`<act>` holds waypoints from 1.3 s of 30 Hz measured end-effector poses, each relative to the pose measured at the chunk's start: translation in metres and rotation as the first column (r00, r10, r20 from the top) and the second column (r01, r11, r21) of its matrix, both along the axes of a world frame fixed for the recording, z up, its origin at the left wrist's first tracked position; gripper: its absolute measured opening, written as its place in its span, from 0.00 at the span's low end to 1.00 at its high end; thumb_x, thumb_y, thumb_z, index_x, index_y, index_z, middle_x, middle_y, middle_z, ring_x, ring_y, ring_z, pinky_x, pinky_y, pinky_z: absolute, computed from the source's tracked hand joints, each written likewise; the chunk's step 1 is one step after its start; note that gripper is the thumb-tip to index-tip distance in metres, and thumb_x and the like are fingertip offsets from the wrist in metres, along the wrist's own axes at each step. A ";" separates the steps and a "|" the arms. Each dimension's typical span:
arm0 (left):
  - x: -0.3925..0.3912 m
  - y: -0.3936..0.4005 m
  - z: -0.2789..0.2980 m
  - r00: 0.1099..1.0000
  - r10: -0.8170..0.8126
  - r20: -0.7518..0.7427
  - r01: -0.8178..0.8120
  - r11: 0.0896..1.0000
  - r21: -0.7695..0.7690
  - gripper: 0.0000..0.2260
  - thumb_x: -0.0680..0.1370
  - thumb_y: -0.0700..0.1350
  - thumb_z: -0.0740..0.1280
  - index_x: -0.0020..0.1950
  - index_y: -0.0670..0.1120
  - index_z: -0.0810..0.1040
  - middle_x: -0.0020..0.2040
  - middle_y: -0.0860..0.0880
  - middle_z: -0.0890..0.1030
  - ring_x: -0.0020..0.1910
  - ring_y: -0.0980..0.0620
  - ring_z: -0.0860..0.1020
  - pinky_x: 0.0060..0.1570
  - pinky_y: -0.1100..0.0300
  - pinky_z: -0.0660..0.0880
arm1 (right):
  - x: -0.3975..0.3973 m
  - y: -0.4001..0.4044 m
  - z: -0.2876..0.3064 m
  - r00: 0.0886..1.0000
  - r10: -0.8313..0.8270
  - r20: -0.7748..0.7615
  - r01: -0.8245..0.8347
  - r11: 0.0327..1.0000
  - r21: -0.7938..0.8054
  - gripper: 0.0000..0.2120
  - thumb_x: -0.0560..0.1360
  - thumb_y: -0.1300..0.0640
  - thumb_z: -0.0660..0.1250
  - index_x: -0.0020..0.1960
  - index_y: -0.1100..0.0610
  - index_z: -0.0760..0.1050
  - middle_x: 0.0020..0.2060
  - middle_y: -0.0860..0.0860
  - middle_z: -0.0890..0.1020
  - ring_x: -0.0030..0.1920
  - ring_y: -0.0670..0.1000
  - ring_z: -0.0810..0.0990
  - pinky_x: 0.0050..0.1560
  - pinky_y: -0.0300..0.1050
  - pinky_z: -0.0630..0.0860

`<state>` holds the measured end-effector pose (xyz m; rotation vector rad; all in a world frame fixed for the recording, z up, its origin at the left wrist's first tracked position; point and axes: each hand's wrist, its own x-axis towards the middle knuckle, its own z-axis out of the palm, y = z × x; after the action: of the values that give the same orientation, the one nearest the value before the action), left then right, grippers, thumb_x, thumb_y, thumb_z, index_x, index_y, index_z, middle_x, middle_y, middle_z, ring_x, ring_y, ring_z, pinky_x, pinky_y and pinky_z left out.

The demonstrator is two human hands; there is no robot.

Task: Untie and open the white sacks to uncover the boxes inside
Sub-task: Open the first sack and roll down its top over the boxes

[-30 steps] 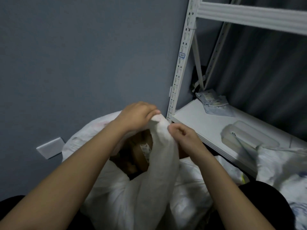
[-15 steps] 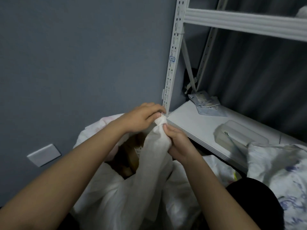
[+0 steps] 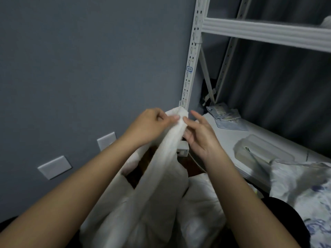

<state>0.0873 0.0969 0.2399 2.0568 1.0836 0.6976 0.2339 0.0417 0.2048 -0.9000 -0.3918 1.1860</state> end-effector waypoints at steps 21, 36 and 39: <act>-0.012 0.007 -0.003 0.950 -0.075 0.304 0.205 0.884 -0.420 0.10 0.77 0.42 0.66 0.52 0.35 0.78 0.44 0.41 0.78 0.45 0.47 0.76 0.52 0.51 0.74 | -0.046 0.009 0.002 0.997 0.016 -0.069 -0.015 1.000 0.018 0.14 0.78 0.65 0.63 0.63 0.68 0.73 0.53 0.62 0.81 0.51 0.56 0.83 0.57 0.48 0.79; -0.023 -0.007 -0.002 0.972 -0.058 0.229 0.156 0.884 -0.440 0.10 0.78 0.41 0.63 0.56 0.45 0.82 0.51 0.45 0.84 0.51 0.51 0.81 0.55 0.57 0.74 | -0.049 0.003 -0.003 0.992 0.060 -0.112 -0.059 0.998 0.007 0.18 0.74 0.69 0.67 0.63 0.67 0.74 0.54 0.63 0.81 0.55 0.57 0.82 0.60 0.48 0.77; -0.024 -0.009 -0.013 0.978 0.099 0.186 -0.033 0.943 -0.331 0.06 0.77 0.42 0.68 0.47 0.41 0.83 0.37 0.47 0.82 0.36 0.53 0.79 0.42 0.60 0.75 | -0.054 -0.007 -0.006 0.999 0.032 0.000 -0.032 0.999 0.009 0.18 0.74 0.66 0.69 0.63 0.65 0.73 0.52 0.58 0.82 0.51 0.53 0.83 0.56 0.47 0.79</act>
<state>0.0631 0.0883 0.2264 1.6382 1.0763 0.6904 0.1799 0.0348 0.1986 -0.8882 -0.4123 1.2128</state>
